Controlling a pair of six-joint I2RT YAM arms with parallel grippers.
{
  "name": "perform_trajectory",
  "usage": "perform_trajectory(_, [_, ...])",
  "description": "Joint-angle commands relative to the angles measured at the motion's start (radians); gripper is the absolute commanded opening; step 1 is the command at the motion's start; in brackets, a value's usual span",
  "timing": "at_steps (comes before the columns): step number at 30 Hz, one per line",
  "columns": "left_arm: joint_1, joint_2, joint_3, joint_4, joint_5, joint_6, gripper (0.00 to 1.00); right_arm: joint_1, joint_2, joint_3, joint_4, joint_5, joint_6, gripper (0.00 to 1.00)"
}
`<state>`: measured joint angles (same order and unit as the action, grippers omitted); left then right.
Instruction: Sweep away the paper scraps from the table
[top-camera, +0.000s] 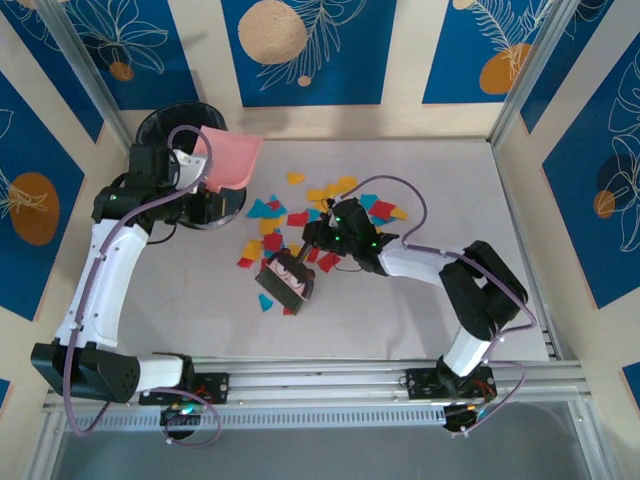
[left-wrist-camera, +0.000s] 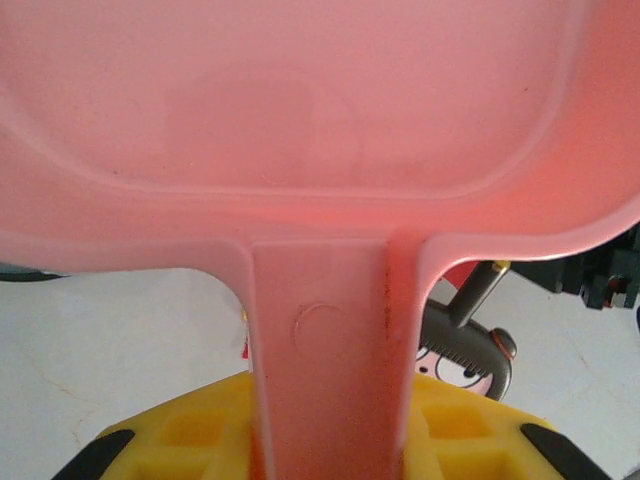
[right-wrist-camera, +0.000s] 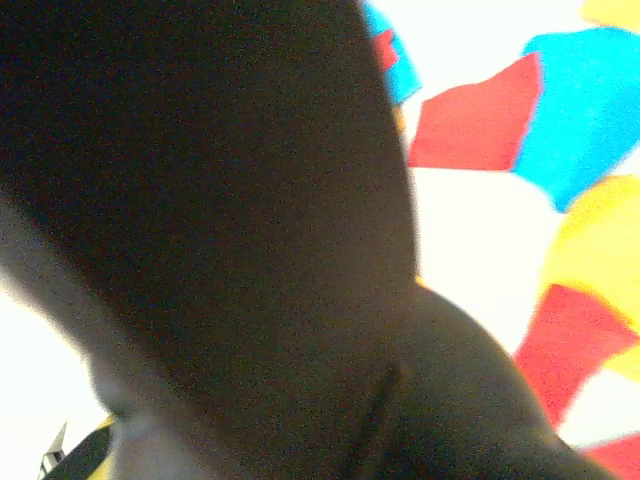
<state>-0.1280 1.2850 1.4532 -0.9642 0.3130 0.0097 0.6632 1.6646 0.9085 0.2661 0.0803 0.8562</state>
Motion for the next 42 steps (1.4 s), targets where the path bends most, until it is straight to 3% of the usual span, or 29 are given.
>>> perform_trajectory(1, [-0.033, 0.006, -0.01, -0.011, 0.024, 0.044, 0.0, -0.046, -0.072, -0.062, -0.054, 0.08, -0.049, 0.0])
perform_trajectory(10, [-0.175, 0.064, 0.002, -0.052, -0.019, 0.1, 0.0, -0.217, -0.26, -0.201, -0.146, 0.135, -0.13, 0.0])
perform_trajectory(22, [-0.345, 0.167, 0.013, -0.136, -0.065, 0.168, 0.0, -0.393, -0.461, -0.235, -0.322, 0.281, -0.254, 0.0])
perform_trajectory(26, [-0.39, 0.188, -0.003, -0.137, -0.063, 0.174, 0.0, -0.42, -0.482, -0.22, -0.339, 0.284, -0.267, 0.0])
perform_trajectory(33, [-0.455, 0.225, -0.036, -0.146, -0.14, 0.162, 0.0, -0.429, -0.587, -0.214, -0.289, 0.105, -0.3, 0.0])
perform_trajectory(37, [-0.507, 0.247, -0.058, -0.159, -0.146, 0.161, 0.0, -0.425, -0.652, -0.195, -0.323, 0.075, -0.319, 0.0])
perform_trajectory(42, [-0.57, 0.271, -0.086, -0.175, -0.159, 0.167, 0.0, -0.415, -0.715, -0.147, -0.461, 0.212, -0.37, 0.0])
